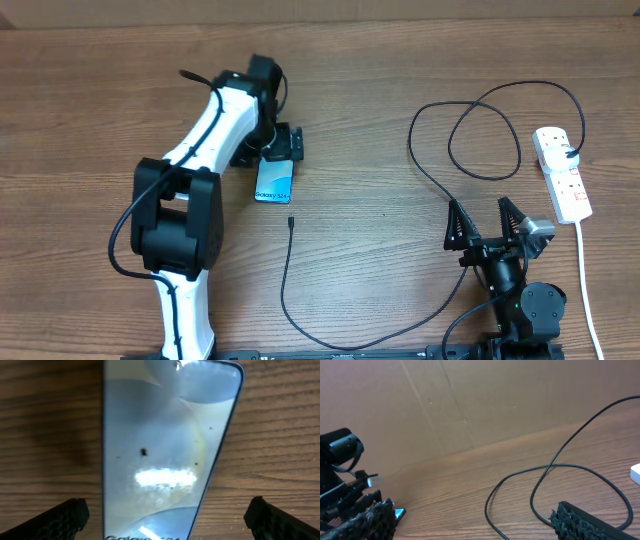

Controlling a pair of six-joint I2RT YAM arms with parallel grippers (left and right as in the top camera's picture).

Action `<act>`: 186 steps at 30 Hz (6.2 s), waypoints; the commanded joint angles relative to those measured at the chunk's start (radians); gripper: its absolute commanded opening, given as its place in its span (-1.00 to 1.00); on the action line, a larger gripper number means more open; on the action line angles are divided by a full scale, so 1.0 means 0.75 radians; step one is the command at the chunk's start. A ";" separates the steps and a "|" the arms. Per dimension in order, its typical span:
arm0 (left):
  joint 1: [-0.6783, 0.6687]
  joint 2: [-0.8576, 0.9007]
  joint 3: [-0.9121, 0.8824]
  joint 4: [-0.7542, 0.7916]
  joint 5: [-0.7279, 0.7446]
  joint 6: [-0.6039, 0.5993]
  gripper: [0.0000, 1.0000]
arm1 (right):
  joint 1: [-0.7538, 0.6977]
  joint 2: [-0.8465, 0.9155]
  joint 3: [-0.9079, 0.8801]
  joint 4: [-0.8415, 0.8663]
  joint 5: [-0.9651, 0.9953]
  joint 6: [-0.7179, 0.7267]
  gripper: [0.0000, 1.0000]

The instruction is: Plug charger to phone and switch on socket

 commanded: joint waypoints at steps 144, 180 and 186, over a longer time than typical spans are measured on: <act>-0.119 0.019 -0.430 0.240 -0.056 -0.286 1.00 | 0.005 -0.011 -0.013 0.005 0.002 0.000 1.00; -0.122 0.019 -0.438 0.220 -0.018 -0.321 0.89 | 0.005 -0.011 -0.013 0.005 0.002 0.000 1.00; -0.120 0.019 -0.438 0.252 -0.031 -0.321 0.80 | 0.005 -0.011 -0.013 0.005 0.002 0.000 1.00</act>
